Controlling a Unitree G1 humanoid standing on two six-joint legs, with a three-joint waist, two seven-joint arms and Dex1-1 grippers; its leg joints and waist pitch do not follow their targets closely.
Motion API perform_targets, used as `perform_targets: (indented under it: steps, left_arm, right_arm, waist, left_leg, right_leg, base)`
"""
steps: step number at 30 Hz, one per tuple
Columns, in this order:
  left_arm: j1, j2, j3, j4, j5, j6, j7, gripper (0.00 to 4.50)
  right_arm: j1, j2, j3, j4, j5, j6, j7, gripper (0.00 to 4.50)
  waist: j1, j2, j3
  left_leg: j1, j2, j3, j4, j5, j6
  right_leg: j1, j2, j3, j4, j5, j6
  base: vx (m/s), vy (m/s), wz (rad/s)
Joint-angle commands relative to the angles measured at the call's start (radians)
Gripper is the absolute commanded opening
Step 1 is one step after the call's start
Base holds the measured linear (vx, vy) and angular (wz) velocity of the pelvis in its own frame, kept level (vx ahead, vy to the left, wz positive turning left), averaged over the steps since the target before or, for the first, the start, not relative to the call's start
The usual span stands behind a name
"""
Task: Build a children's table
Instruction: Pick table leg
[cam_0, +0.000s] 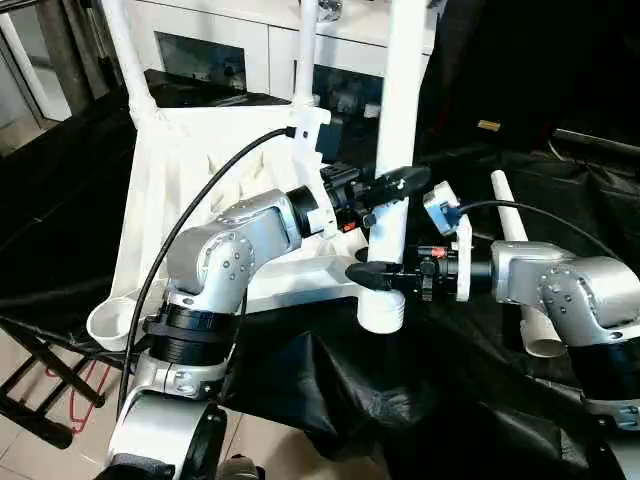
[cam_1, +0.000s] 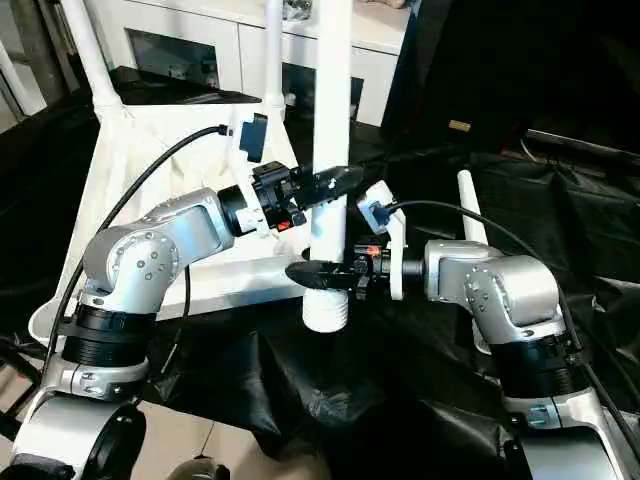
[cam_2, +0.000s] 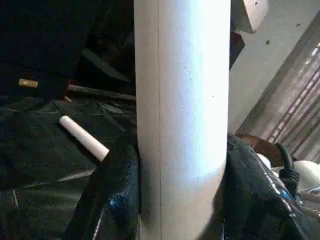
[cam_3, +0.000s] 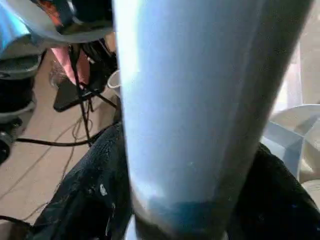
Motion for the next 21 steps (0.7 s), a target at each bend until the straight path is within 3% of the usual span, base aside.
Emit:
perform_targets:
  steps: [1,14,21]
  left_arm:
    - [-0.025,0.001,-0.011,-0.026,-0.007,0.006,-0.011,1.85]
    - [-0.019,0.013,-0.014,-0.027,-0.013,0.012,-0.035,1.85]
    - [-0.019,0.007,-0.012,-0.025,-0.013,0.010,-0.030,1.85]
  right_arm:
    - [-0.014,-0.012,0.006,-0.004,-0.012,-0.013,0.007,2.97]
    - [-0.012,-0.021,0.010,0.001,-0.015,-0.028,0.013,2.97]
    - [-0.006,-0.018,0.011,0.002,-0.005,-0.019,0.018,2.41]
  waist:
    - [0.000,-0.007,-0.073]
    - [0.000,-0.005,-0.074]
    - [0.000,-0.004,-0.075]
  left_leg:
    - [0.024,0.033,-0.003,-0.063,-0.087,-0.005]
    - [0.026,0.032,-0.003,-0.061,-0.081,0.002]
    - [0.025,0.032,-0.003,-0.060,-0.083,0.004]
  right_leg:
    - [0.052,-0.051,0.022,-0.063,-0.012,-0.216]
    - [0.053,-0.050,0.022,-0.060,0.008,-0.228]
    - [0.054,-0.050,0.021,-0.060,0.013,-0.233]
  base:
    - [0.000,0.000,0.00]
    - [0.000,0.000,0.00]
    - [0.000,0.000,0.00]
